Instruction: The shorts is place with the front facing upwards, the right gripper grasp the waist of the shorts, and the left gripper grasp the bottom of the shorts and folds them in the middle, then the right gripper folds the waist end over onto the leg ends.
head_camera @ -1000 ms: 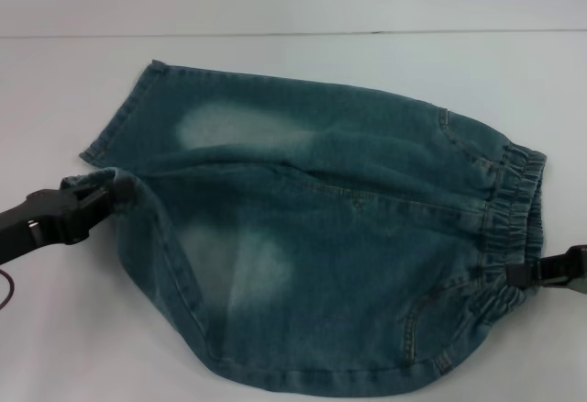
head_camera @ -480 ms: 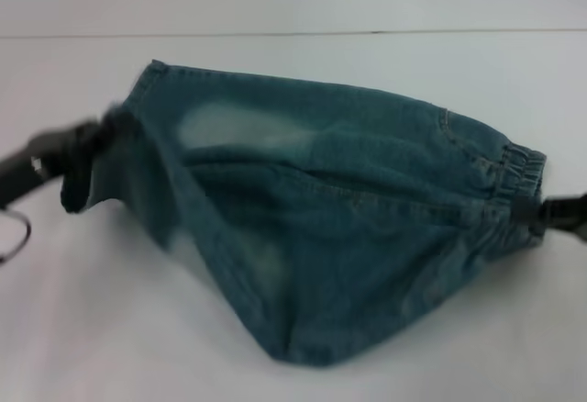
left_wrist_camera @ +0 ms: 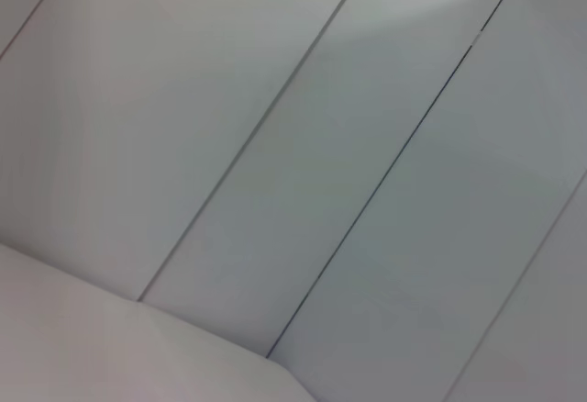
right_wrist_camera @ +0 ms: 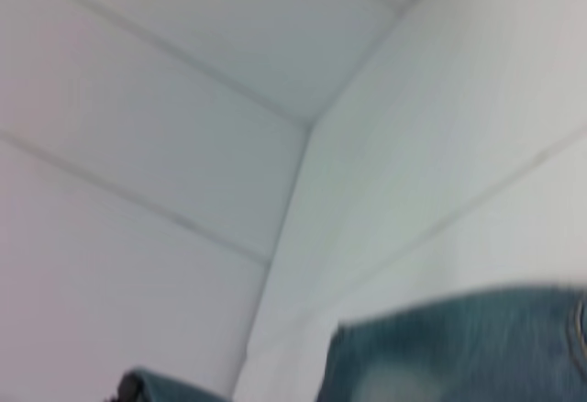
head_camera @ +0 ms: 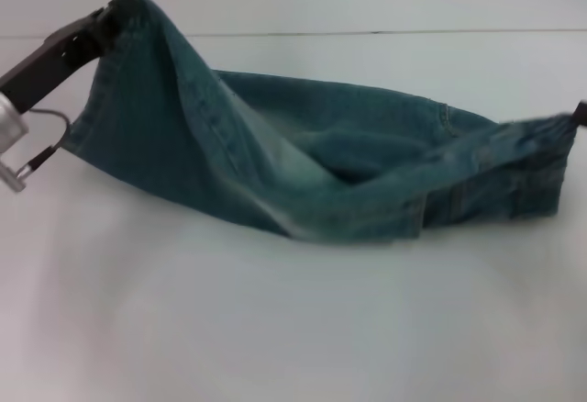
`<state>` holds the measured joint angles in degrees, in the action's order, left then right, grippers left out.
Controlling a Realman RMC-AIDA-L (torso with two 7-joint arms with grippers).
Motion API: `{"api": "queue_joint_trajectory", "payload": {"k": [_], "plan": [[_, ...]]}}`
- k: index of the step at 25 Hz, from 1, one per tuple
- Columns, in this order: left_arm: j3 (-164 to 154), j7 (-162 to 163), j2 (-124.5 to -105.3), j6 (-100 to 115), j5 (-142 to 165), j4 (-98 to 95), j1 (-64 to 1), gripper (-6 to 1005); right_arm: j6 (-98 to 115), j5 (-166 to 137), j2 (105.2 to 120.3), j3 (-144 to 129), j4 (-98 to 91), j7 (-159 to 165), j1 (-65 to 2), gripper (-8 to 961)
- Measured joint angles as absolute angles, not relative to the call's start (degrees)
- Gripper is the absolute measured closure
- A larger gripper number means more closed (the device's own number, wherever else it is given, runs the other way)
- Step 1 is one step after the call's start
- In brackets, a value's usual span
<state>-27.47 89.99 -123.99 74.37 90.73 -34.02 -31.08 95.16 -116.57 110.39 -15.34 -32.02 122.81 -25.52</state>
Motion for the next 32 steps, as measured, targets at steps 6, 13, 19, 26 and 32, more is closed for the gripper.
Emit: {"api": "queue_joint_trajectory", "payload": {"k": [6,13,19,26,32], "plan": [[-27.77,89.32,-124.09,67.47,89.2,-32.11,-34.45,971,87.61,-110.23,111.45,-13.91,-31.66,121.47,-25.6,947],[-27.78,88.21,-124.18,55.73,87.44,-29.81,-37.4,971,76.92,-106.88,112.0,-13.5,-27.01,117.4,-26.37,946],[-28.11,86.92,-124.12,48.58,87.33,-28.02,-39.38,961,70.09,-106.36,113.08,-13.73,-25.3,114.64,-27.42,945],[-32.61,86.31,-123.89,46.76,87.84,-27.19,-39.35,921,64.28,-106.67,115.2,-14.12,-25.16,112.33,-28.96,944],[-37.39,86.64,-123.93,45.01,88.03,-27.39,-38.96,888,60.29,-106.85,116.49,-16.22,-25.02,107.87,-30.02,943]]}}
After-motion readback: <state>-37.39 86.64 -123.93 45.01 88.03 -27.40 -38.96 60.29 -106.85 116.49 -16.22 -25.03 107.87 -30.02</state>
